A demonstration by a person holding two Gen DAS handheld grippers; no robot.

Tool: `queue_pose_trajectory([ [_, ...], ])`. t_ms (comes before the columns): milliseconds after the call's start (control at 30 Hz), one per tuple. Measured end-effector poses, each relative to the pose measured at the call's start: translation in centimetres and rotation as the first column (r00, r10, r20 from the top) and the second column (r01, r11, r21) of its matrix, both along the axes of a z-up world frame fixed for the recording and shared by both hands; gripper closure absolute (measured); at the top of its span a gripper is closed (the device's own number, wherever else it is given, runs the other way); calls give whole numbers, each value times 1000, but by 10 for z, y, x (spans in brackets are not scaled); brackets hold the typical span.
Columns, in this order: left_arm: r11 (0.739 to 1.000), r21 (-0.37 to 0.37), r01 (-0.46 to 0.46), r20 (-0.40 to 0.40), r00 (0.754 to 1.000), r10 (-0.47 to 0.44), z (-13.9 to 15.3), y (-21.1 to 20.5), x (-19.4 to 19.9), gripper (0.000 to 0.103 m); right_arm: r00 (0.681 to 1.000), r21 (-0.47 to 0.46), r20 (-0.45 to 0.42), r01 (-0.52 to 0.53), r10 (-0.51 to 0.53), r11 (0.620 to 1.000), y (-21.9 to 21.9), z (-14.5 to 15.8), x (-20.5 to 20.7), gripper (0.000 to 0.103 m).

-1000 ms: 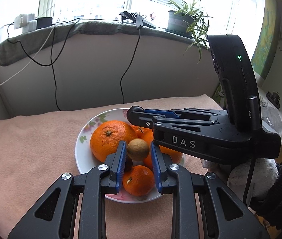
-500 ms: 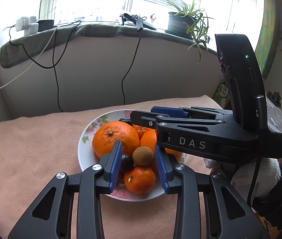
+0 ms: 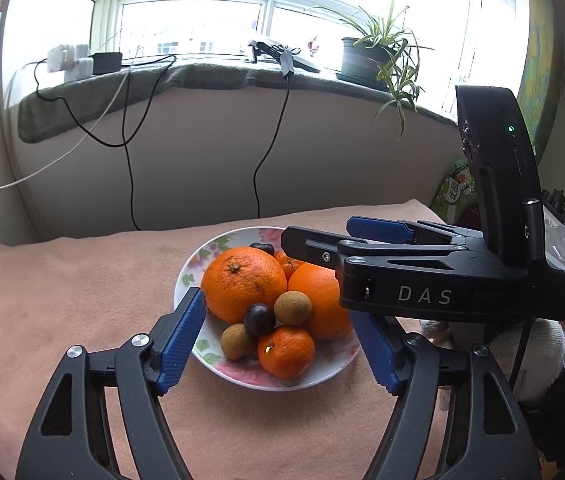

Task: Organize fruits

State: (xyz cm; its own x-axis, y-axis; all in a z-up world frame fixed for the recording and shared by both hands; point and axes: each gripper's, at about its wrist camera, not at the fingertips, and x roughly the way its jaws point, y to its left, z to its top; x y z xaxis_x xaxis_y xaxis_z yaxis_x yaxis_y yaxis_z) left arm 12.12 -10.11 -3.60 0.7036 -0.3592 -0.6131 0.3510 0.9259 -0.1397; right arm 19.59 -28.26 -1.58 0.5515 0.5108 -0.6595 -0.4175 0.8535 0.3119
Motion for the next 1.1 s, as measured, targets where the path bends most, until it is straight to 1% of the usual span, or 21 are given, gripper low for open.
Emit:
queue_pose_trajectory([
  [100, 1000, 9, -19, 2, 1000, 19, 2, 3, -5, 23, 1000, -3, 12, 7, -7, 1000, -1, 4, -7, 14],
  [233, 999, 15, -41, 1, 999, 41, 4, 9, -13, 22, 999, 3, 30, 14, -14, 1000, -4, 11, -19, 13],
  [467, 996, 9, -85, 11, 996, 85, 8, 19, -30, 22, 996, 3, 83, 21, -21, 1000, -9, 26, -48, 5],
  [567, 994, 5, -106, 16, 994, 106, 10, 23, -38, 22, 994, 7, 106, 39, -40, 999, -12, 29, -62, 1],
  [733, 992, 5, -129, 20, 991, 129, 9, 26, -51, 22, 993, 39, 95, 62, -66, 997, -21, 30, -77, 1],
  [900, 989, 3, -149, 17, 989, 149, 7, 30, -64, 22, 989, 34, 107, 96, -99, 995, -32, 31, -91, 1],
  [1100, 985, 15, -171, 15, 985, 171, 6, 33, -70, 22, 988, 37, 94, 121, -124, 992, -42, 30, -100, 1],
])
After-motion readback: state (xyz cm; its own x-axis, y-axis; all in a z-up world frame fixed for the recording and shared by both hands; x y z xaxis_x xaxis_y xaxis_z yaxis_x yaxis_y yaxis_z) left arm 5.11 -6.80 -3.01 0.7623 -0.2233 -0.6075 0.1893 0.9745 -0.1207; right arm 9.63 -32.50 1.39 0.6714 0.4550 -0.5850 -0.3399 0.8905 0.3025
